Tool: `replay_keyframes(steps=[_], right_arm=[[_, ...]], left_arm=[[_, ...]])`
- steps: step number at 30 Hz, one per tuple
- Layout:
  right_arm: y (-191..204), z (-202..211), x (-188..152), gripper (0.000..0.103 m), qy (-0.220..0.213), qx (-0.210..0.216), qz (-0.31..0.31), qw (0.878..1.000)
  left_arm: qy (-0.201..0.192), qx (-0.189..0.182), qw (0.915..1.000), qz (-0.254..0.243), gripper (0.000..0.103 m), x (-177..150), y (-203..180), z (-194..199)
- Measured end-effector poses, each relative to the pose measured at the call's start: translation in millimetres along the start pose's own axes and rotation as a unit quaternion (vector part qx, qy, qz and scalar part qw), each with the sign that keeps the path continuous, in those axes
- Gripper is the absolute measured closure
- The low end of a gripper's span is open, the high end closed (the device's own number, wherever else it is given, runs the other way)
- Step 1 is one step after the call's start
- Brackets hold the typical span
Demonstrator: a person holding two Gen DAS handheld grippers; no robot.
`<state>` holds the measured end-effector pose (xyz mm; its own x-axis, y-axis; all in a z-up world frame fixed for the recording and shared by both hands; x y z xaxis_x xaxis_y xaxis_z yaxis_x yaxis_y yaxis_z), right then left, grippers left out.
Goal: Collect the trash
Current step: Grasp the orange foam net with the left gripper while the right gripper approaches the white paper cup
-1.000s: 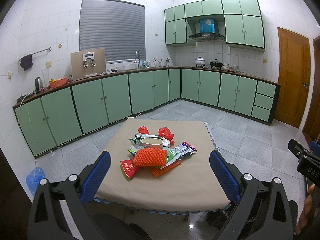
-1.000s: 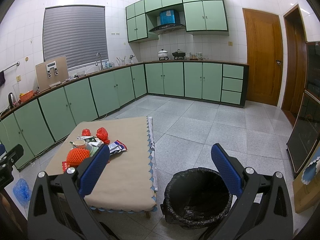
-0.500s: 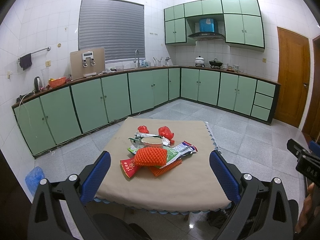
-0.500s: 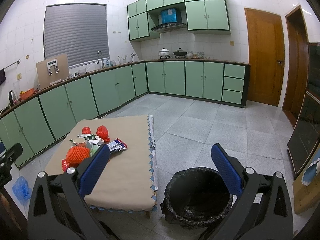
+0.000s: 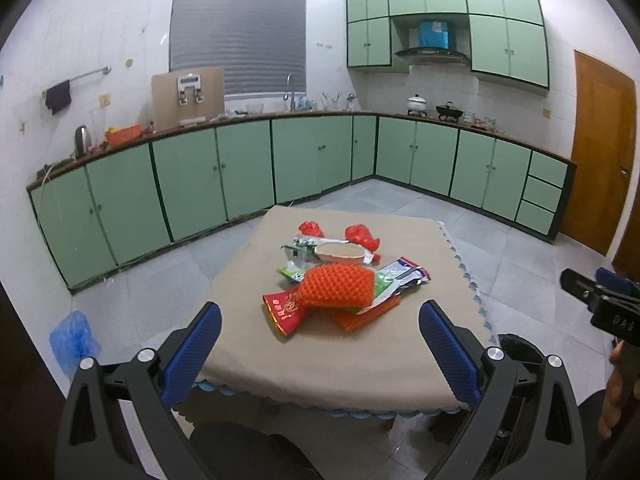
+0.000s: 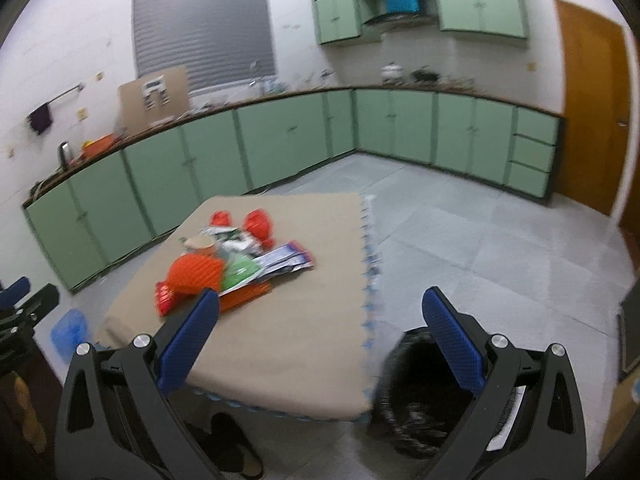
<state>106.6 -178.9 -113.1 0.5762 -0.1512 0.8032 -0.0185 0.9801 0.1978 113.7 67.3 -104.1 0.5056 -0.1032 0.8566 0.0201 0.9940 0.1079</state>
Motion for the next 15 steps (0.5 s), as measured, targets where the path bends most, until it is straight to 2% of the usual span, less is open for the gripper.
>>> replay_keyframes(steps=[3,9,15], right_arm=[[15,-18,2,0.005,0.011,0.013,0.008,1.000],[19,-44,14,0.005,-0.006,0.002,0.021,1.000],[20,-88,15,0.005,0.005,0.020,0.025,0.999]], left_arm=[[-0.005,-0.012,0.9999,0.007,0.006,-3,2,-18],[0.013,-0.028,0.9993,0.023,0.006,-12,-3,-68],[0.012,-0.034,0.9993,0.004,0.006,-6,-19,-112]])
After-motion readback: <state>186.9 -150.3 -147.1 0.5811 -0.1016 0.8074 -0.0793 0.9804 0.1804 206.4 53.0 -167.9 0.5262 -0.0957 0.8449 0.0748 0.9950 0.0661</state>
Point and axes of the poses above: each gripper's, at about its wrist camera, not at the fingertips, and z roughly against the way its jaws point, y to its left, x to its top, the point moved 9 cm from there along -z, roughly the way its jaws point, and after that the axes turned 7 degrees about -z, right-handed, at the moved point
